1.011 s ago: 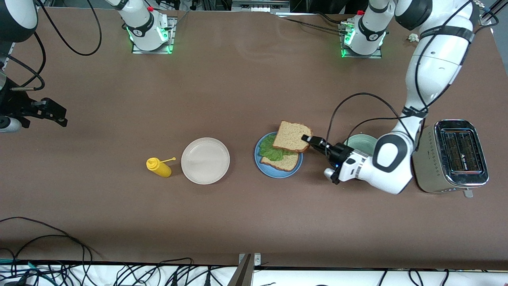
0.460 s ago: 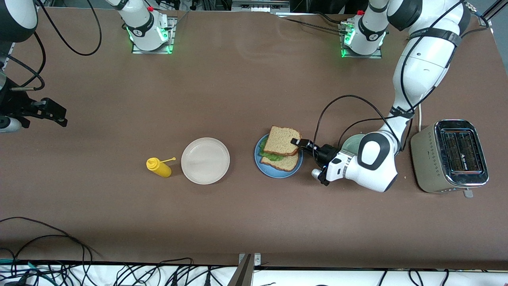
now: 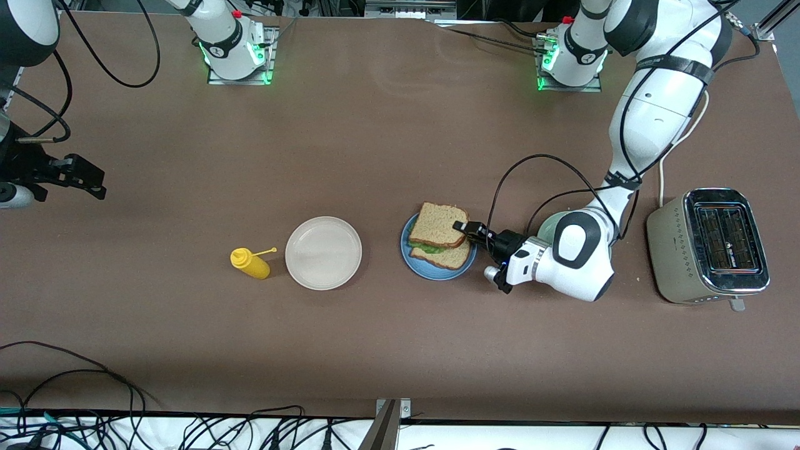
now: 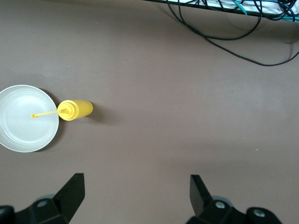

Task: Make sandwich in blue plate with both arms
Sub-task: 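Lay the bread slice on the lettuce and open the left gripper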

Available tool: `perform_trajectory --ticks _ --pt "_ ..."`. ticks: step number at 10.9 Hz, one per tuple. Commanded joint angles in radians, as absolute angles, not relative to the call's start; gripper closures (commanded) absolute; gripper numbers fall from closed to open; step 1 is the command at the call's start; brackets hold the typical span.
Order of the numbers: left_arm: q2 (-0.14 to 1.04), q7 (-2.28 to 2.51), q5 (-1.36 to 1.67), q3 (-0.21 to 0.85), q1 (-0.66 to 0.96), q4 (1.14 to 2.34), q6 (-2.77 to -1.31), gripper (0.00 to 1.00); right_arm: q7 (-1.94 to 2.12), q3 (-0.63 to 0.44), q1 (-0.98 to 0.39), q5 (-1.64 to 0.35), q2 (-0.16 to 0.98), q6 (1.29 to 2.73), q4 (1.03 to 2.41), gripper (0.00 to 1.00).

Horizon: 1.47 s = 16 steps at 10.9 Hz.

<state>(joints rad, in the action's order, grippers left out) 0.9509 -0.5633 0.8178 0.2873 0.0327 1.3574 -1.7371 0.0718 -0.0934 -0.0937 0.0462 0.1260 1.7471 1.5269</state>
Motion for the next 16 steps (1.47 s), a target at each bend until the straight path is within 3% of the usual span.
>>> perform_trajectory --ticks 1,6,16 --pt "0.951 -0.626 0.833 0.278 0.032 1.336 -1.74 0.0 0.06 -0.091 -0.092 0.061 0.129 1.733 1.508 0.0" --pt "0.913 -0.626 0.683 0.275 0.026 1.324 -1.74 0.0 0.058 -0.091 -0.092 0.061 0.129 1.733 1.509 0.0" --pt "0.58 -0.146 0.142 0.287 0.051 1.338 -1.694 0.0 0.058 -0.091 -0.092 0.06 0.129 1.733 1.509 0.0"
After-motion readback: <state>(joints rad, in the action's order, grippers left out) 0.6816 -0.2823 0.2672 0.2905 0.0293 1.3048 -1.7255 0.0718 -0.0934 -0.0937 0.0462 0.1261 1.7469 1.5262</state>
